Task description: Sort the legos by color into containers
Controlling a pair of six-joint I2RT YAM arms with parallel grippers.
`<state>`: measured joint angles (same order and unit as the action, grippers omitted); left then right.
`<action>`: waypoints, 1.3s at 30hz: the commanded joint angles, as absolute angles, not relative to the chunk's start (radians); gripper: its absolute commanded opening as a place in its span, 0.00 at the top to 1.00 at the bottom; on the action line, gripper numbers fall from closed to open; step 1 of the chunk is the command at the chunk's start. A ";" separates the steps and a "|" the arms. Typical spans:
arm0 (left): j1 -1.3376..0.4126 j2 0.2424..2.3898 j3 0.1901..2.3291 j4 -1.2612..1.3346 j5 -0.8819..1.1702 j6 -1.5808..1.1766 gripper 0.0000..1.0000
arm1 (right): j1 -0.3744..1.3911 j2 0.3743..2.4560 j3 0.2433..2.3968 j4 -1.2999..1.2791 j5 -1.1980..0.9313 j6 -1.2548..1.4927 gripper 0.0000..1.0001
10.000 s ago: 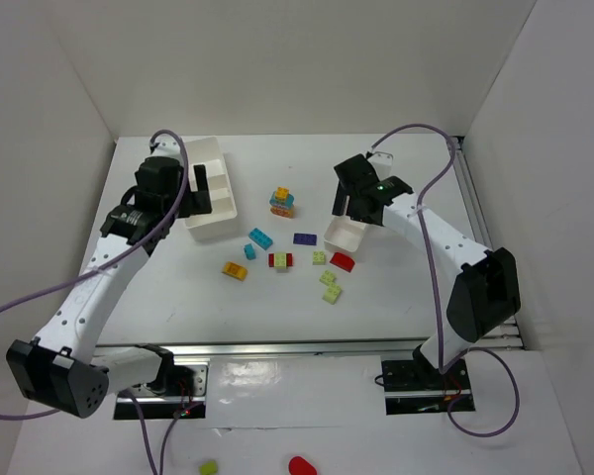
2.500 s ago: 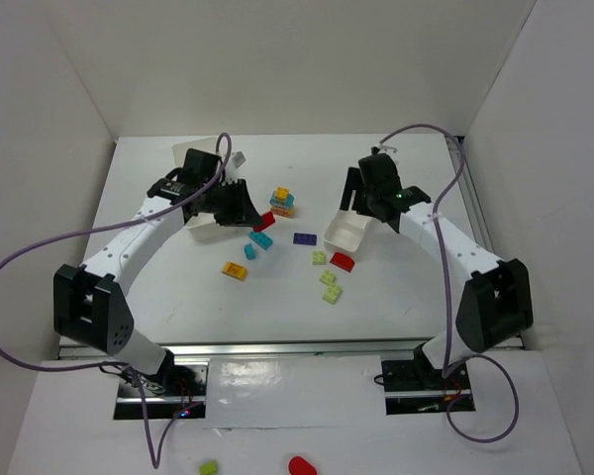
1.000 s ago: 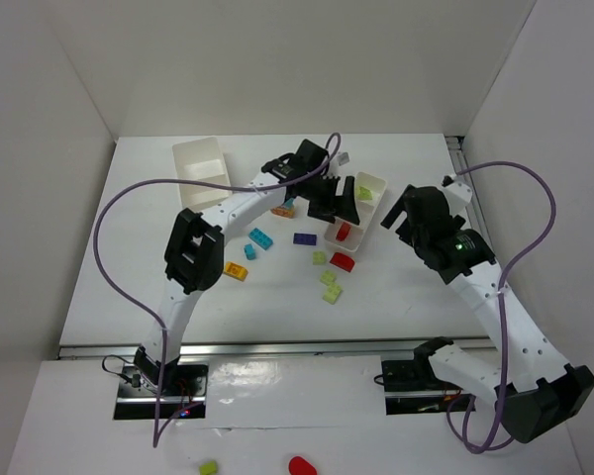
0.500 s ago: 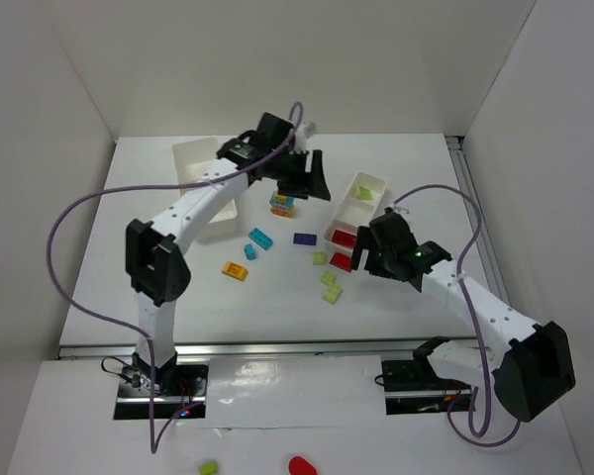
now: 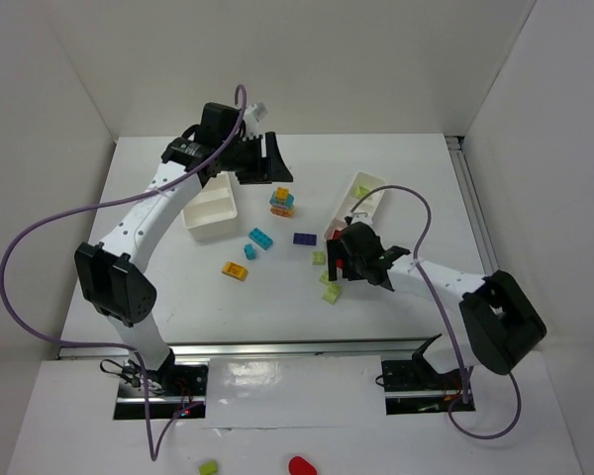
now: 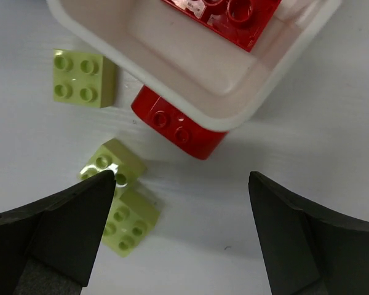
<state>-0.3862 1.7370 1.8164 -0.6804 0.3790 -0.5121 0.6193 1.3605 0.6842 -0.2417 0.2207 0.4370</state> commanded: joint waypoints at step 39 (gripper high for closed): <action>-0.368 1.729 1.830 -0.703 0.436 -0.532 0.30 | 0.663 1.416 0.692 -0.092 0.195 0.521 0.13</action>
